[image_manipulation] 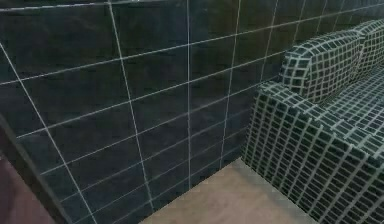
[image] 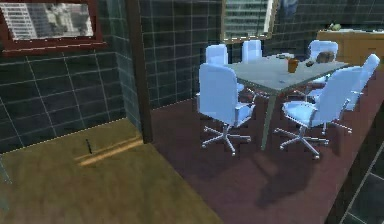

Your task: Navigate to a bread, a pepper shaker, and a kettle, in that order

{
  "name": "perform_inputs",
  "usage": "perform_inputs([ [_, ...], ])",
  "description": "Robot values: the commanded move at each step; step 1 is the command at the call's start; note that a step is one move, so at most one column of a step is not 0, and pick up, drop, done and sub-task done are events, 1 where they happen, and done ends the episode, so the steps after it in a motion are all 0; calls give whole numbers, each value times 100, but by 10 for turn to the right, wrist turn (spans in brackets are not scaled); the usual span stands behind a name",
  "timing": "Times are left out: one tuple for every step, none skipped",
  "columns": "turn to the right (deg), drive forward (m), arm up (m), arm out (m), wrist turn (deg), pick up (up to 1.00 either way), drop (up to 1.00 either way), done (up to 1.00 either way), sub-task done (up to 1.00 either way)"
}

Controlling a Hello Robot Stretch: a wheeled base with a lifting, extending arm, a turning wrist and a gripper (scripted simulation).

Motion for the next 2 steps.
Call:
perform_inputs([
  [-210, 0, 0, 0, 0, 0, 0, 0, 0],
  [0, 45, 0, 0, 0, 0, 0, 0, 0],
])
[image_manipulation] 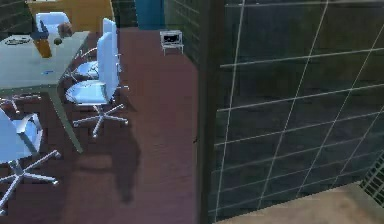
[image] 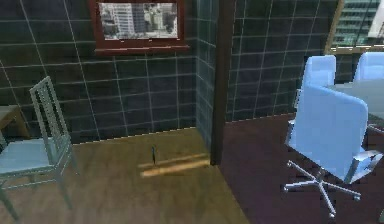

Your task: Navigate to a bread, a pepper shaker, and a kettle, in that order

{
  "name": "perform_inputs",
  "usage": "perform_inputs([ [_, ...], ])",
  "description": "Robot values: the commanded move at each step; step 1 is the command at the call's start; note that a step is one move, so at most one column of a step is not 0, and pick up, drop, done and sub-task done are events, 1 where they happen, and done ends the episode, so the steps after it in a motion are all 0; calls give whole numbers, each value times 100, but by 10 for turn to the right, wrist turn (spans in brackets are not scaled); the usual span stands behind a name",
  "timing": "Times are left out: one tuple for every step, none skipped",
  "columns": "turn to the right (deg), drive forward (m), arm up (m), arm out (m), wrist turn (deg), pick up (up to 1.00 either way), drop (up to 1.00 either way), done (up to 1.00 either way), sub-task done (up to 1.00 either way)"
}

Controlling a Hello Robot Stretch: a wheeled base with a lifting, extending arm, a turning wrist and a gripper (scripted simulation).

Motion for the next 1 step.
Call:
perform_inputs([
  [300, 0, 0, 0, 0, 0, 0, 0, 0],
])
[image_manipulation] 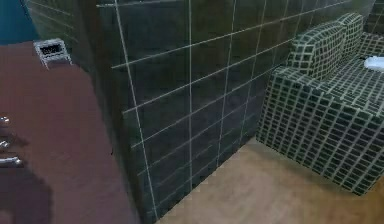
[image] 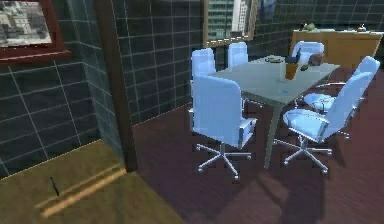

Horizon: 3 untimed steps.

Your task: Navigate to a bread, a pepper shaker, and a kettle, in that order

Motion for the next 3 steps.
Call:
perform_inputs([
  [0, 45, 0, 0, 0, 0, 0, 0, 0],
  [450, 0, 0, 0, 0, 0, 0, 0, 0],
  [150, 0, 0, 0, 0, 0, 0, 0, 0],
])
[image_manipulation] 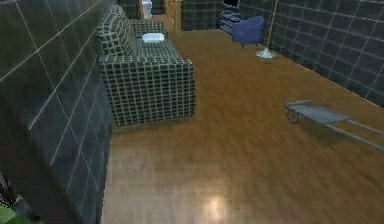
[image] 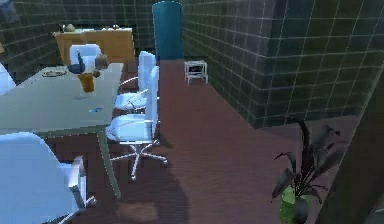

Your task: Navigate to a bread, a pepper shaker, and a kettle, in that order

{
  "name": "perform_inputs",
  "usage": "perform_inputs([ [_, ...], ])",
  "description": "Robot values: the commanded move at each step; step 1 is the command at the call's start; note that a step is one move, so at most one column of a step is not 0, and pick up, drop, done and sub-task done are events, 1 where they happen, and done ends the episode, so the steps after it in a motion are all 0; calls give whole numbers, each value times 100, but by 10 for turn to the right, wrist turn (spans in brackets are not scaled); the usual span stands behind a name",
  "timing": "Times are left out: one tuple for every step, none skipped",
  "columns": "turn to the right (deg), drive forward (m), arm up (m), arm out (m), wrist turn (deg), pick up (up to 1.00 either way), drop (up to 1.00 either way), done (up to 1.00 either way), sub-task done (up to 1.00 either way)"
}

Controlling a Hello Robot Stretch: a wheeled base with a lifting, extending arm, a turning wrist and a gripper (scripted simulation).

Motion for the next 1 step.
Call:
perform_inputs([
  [0, 95, 0, 0, 0, 0, 0, 0, 0],
])
